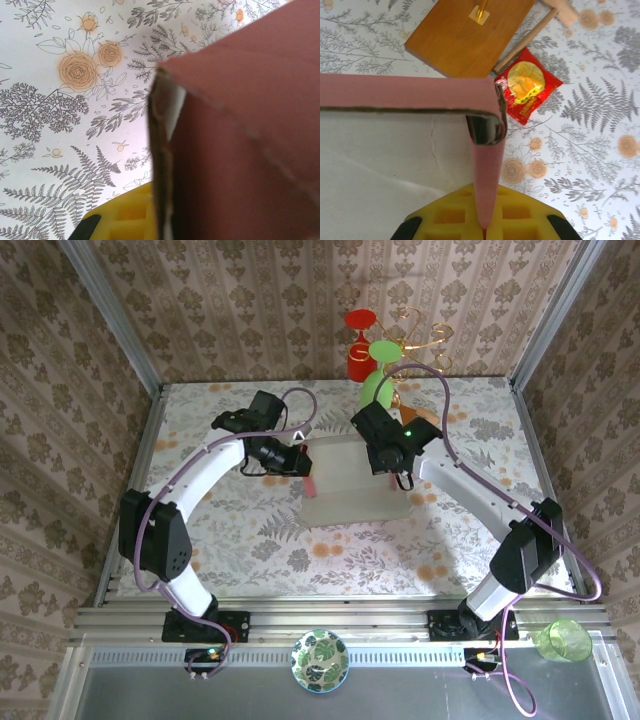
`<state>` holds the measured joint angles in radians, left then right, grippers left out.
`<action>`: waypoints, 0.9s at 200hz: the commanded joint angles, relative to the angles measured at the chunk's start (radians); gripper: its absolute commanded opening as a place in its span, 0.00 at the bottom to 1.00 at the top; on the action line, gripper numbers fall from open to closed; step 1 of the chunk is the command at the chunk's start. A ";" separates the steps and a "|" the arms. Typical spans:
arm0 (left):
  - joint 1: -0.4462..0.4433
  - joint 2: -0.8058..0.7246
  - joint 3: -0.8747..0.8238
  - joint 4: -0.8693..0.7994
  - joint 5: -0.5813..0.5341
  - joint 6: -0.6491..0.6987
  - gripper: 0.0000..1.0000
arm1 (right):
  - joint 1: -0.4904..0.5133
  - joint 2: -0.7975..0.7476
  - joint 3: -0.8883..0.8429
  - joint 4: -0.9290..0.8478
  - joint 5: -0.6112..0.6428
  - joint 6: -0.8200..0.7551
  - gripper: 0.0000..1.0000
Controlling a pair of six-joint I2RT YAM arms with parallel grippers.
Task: Fold the paper box
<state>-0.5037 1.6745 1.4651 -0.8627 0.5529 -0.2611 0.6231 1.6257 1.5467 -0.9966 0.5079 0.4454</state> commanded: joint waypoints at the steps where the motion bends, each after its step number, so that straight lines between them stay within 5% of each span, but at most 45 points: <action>1: 0.001 -0.009 0.035 -0.017 0.001 -0.016 0.00 | 0.024 0.048 0.068 -0.142 0.214 0.054 0.00; 29: -0.004 -0.008 0.034 -0.017 -0.010 -0.026 0.00 | 0.056 0.112 0.132 -0.243 0.323 0.118 0.00; 101: 0.004 -0.025 -0.005 0.037 -0.049 -0.041 0.00 | 0.055 0.087 0.161 -0.212 0.101 0.078 0.00; 165: -0.039 -0.062 -0.064 0.133 -0.285 -0.075 0.00 | 0.063 0.095 0.182 -0.260 0.032 0.105 0.00; 180: -0.048 -0.063 -0.076 0.153 -0.313 -0.070 0.10 | 0.065 0.104 0.179 -0.261 0.030 0.107 0.00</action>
<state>-0.5434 1.6573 1.4120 -0.7708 0.3634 -0.3122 0.6846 1.7176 1.7012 -1.1755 0.5484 0.5362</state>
